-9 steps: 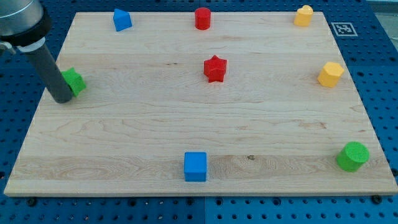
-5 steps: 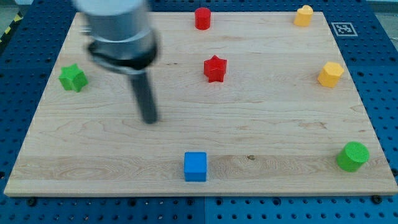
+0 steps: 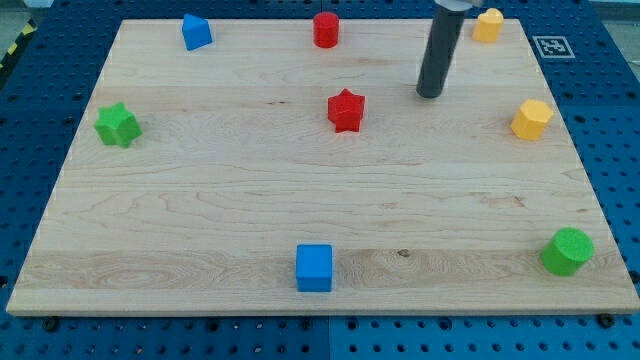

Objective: Move the red star down a bit

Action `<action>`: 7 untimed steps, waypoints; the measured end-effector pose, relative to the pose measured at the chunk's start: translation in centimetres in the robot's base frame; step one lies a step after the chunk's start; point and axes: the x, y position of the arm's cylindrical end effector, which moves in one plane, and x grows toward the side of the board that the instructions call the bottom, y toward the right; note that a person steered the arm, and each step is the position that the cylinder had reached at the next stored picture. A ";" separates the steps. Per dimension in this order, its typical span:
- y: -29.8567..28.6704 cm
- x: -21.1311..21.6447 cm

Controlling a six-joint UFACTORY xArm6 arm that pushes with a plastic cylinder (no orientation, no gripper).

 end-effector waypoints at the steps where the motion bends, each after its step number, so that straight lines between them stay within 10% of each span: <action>1: -1.9 0.0; 7: -14.0 6.3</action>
